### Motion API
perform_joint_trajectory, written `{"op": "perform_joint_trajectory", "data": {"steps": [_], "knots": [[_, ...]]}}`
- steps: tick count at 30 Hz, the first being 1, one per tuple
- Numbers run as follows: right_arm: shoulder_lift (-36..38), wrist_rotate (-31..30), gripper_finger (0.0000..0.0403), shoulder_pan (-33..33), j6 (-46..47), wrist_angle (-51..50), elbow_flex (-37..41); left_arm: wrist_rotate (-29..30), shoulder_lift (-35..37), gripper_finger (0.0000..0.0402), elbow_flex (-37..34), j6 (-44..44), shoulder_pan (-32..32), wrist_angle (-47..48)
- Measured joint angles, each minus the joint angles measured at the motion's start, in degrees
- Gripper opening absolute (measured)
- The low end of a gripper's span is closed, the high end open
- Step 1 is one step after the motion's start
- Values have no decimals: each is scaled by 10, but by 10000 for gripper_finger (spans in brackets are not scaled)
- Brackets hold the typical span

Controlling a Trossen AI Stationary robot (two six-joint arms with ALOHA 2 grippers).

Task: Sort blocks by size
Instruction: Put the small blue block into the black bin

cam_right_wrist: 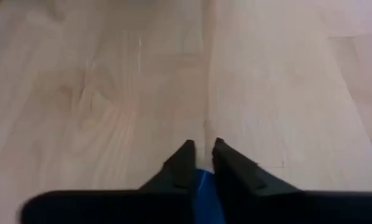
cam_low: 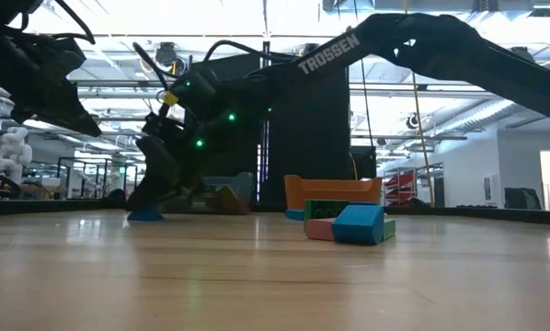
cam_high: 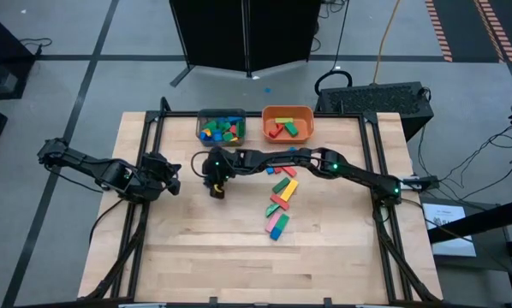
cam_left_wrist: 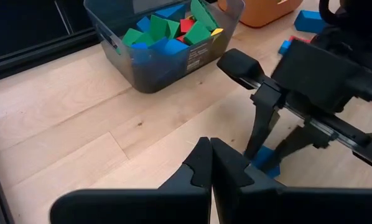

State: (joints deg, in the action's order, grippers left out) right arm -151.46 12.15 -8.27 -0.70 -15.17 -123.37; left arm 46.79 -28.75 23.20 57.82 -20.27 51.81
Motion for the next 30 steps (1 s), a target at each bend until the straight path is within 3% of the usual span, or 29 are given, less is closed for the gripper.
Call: {"op": "perform_joint_trajectory", "data": {"steps": [3, 9, 18, 30], "knots": [[2, 0, 7, 1, 39, 6, 0, 0, 0, 0, 0, 0, 0, 0], [17, 2, 13, 2, 96, -18, 3, 0, 0, 0, 0, 0, 0, 0], [54, 2, 2, 7, 60, -162, 3, -8, 0, 0, 0, 3, 0, 2], [137, -4, 4, 5, 7, -222, 3, -5, -6, 0, 0, 3, 0, 1]]}}
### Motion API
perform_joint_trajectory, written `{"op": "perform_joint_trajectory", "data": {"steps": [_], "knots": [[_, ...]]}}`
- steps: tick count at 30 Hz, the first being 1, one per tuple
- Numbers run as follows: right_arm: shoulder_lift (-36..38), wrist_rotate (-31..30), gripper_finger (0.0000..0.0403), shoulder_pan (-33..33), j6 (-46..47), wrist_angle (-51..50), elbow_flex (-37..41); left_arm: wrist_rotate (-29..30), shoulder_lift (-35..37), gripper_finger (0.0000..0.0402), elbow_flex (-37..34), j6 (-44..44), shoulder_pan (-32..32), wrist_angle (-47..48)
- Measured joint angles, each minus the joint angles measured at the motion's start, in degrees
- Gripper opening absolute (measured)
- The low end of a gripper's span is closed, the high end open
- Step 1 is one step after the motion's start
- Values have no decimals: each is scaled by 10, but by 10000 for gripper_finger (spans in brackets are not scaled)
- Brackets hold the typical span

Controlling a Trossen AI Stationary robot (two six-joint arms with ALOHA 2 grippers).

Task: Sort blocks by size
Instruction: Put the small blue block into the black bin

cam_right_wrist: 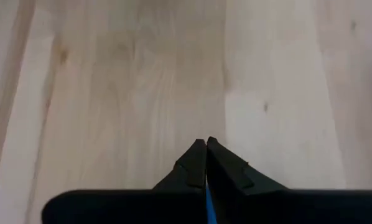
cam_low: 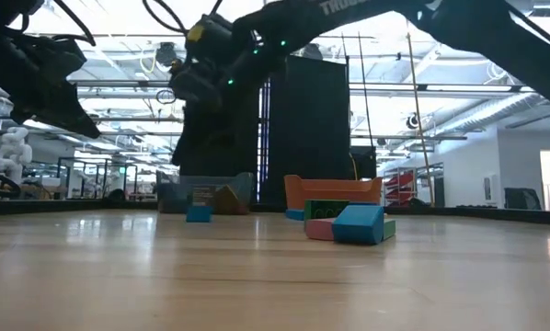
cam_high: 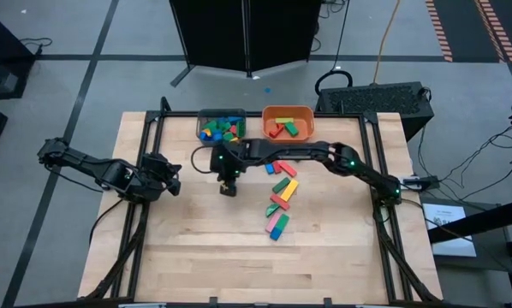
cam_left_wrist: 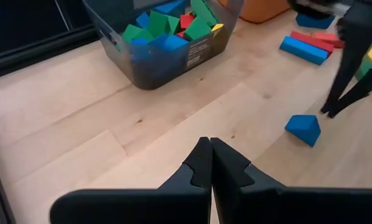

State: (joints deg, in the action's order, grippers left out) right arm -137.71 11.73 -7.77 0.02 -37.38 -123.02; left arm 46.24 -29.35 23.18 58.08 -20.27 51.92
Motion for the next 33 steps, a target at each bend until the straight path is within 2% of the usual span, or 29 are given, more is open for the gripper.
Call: {"op": "perform_joint_trajectory", "data": {"steps": [4, 8, 11, 14, 17, 22, 25, 30, 33], "knots": [[24, 5, 47, 3, -9, -79, 0, 1, -7, 0, 0, -1, 0, -2], [25, -1, 135, 13, -70, -125, 0, 3, -15, 0, 0, -3, 0, -4], [13, -35, 214, 22, -113, -84, 0, 3, -20, 0, 0, -3, 0, -4], [1, -43, 284, 27, -132, -31, -1, 3, -22, 0, 0, -3, 0, -5], [-15, -58, 328, 27, -80, -22, -1, 3, -23, 0, 0, -2, 0, -3], [-17, -186, 336, 27, 168, -92, -1, 2, -23, 0, 0, -2, 0, -5], [-14, -245, 326, 26, 262, -130, -1, 2, -22, 0, 0, -3, 0, -5], [-13, -223, 319, 33, 341, -88, -1, 2, -23, 0, 0, -1, 0, -5], [-13, -222, 318, 39, 413, -108, -1, 2, -23, 0, 0, -1, 0, -5]]}}
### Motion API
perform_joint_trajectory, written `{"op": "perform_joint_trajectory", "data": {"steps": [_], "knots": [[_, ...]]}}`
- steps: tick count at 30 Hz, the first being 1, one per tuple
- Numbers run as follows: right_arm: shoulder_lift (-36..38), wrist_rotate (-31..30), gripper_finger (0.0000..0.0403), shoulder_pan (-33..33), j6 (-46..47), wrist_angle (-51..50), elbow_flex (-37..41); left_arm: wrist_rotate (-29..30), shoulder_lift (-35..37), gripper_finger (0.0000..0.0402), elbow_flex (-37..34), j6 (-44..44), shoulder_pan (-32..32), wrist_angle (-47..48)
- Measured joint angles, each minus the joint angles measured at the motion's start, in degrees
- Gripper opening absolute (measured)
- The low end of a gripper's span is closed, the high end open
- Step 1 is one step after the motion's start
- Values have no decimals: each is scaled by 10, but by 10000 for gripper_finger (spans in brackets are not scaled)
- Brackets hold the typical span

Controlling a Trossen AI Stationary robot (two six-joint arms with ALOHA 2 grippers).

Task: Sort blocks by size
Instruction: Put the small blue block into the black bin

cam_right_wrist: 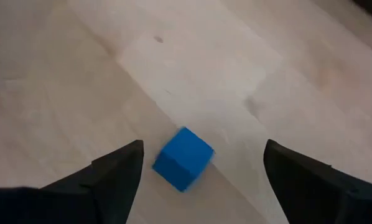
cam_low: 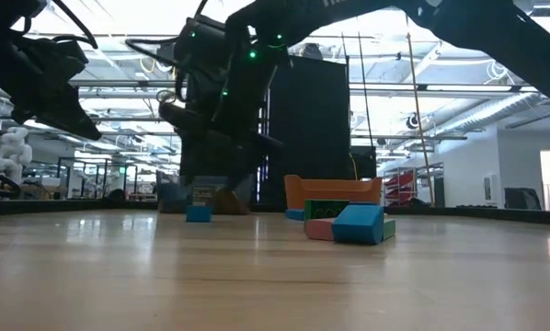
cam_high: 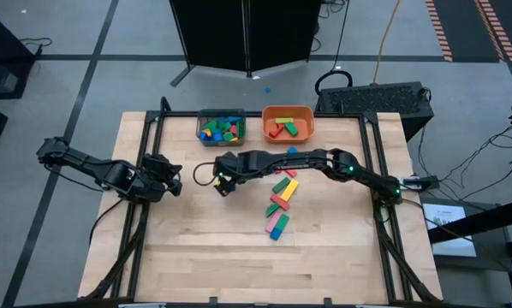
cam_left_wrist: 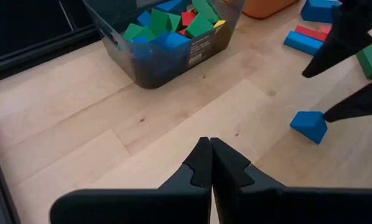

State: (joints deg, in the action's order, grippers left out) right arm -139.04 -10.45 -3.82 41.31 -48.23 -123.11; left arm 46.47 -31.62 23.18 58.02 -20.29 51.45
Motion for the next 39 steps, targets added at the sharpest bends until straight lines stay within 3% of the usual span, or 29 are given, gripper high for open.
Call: {"op": "perform_joint_trajectory", "data": {"steps": [20, 24, 29, 30, 39], "knots": [[-70, -31, 313, 41, 107, 17, -4, -17, -2, 0, 0, 2, 0, -1], [-82, -43, 260, 45, 120, 7, -4, -17, -2, 0, 0, 2, 0, -1], [-83, -50, 110, 46, 115, -1, -3, -17, -3, 0, 0, 2, 0, 0], [-83, -52, 96, 47, 107, 1, -3, -17, -3, 0, 0, 2, 0, -1], [-58, -43, 97, 43, 37, 15, 1, -17, -2, 0, 0, 2, 0, 0]]}}
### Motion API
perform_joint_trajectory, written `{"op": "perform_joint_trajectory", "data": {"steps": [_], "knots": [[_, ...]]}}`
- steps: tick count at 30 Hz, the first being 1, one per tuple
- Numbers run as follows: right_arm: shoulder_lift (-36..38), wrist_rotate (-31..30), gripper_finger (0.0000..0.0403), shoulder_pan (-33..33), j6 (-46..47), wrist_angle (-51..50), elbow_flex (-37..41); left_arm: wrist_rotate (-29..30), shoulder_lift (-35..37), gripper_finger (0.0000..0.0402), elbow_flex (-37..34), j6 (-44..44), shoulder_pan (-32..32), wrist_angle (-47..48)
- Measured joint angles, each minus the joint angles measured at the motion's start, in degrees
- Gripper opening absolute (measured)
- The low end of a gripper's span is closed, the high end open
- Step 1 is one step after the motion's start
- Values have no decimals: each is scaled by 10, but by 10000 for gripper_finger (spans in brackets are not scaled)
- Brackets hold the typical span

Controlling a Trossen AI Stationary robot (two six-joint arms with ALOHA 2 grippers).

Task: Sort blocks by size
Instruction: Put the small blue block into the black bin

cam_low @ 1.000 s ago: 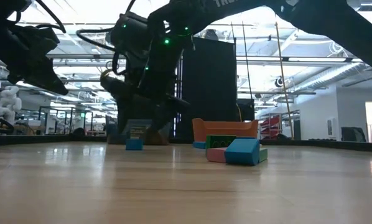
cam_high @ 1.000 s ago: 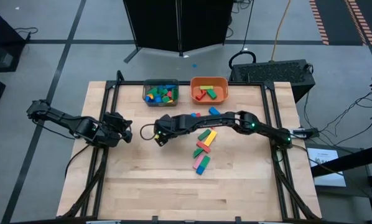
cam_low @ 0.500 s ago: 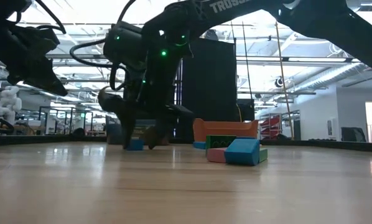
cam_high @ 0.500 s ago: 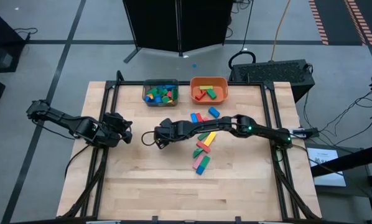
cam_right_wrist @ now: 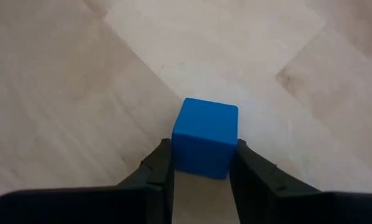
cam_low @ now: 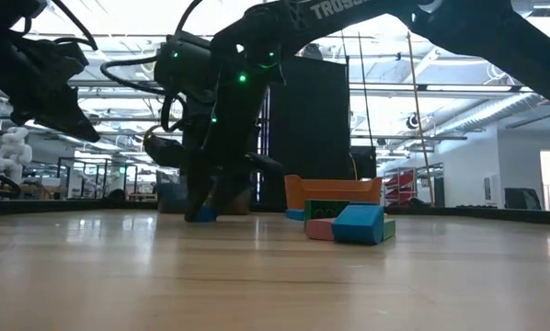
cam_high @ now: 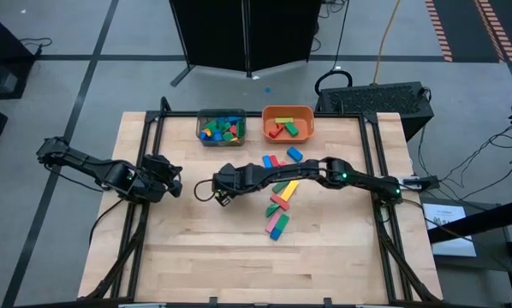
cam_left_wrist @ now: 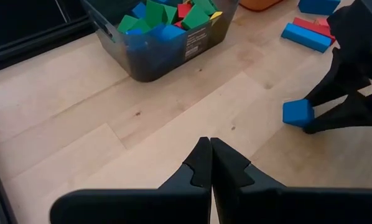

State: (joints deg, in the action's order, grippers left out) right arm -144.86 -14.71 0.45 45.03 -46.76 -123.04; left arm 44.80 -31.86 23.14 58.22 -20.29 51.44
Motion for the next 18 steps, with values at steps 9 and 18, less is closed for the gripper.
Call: {"op": "perform_joint_trajectory", "data": {"steps": [9, 18], "knots": [[87, -14, 97, -88, -107, 114, -1, 3, 0, 0, 0, 0, 0, 0], [74, 59, 97, -206, -71, 183, -1, 4, 0, 0, 0, 0, 0, 0]]}}
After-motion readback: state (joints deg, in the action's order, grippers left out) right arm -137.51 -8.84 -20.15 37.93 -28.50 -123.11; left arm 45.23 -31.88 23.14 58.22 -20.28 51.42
